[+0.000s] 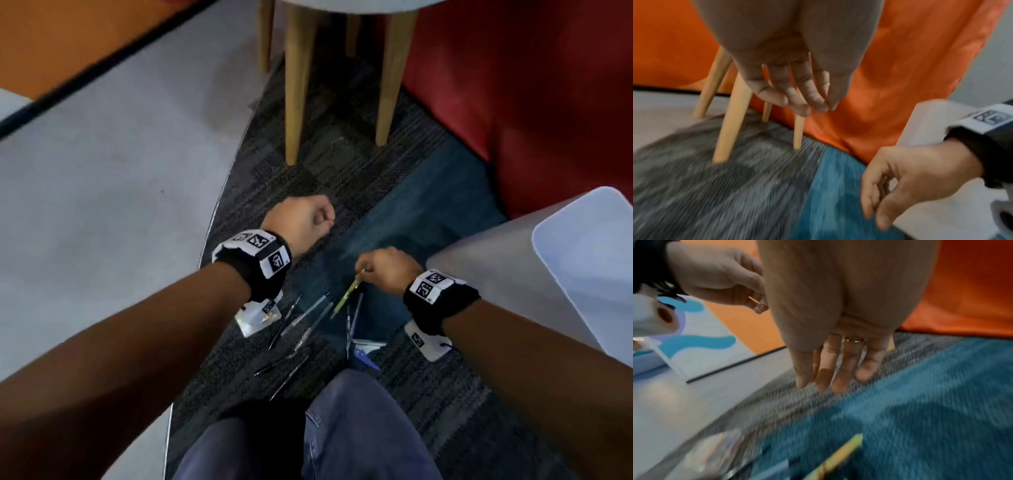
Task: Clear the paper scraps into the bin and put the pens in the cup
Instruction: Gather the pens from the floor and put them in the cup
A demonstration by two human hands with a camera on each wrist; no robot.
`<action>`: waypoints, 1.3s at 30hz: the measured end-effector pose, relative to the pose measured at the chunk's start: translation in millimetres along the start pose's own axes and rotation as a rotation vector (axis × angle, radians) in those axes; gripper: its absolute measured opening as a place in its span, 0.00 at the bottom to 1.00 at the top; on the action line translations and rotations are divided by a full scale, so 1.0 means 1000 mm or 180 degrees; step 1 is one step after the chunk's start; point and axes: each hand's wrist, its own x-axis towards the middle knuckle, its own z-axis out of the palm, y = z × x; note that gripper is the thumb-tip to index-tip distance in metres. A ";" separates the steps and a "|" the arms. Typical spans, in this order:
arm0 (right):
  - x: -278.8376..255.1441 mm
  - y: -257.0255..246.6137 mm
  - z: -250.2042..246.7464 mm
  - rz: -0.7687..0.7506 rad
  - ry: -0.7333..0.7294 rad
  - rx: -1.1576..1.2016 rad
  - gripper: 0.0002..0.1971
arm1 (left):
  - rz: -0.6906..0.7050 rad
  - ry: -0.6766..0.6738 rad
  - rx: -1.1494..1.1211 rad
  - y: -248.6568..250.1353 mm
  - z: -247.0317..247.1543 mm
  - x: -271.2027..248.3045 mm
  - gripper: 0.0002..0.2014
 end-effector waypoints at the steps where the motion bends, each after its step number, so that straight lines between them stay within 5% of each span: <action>1: 0.004 0.001 0.014 0.0057 -0.0229 -0.0133 0.08 | -0.0127 -0.0191 0.0029 -0.014 0.017 -0.002 0.01; 5: 0.018 0.003 0.061 0.0184 -0.0520 -0.0558 0.13 | -0.0584 -0.0723 0.0110 -0.059 0.081 -0.012 0.01; 10: 0.039 0.010 0.098 -0.0288 -0.0123 -0.0935 0.21 | -0.0980 -0.1161 0.0486 -0.088 0.137 -0.029 0.08; 14: 0.056 0.011 0.113 -0.0191 0.0049 -0.0958 0.18 | -0.0821 -0.1108 0.1243 -0.100 0.164 -0.031 0.18; 22: 0.071 0.011 0.112 -0.0115 0.0397 -0.0699 0.09 | -0.0066 -0.1104 0.1319 -0.081 0.203 -0.020 0.27; 39: 0.078 0.006 0.105 0.0080 0.0268 -0.0706 0.09 | -0.0923 -0.1010 0.0340 -0.071 0.185 -0.006 0.09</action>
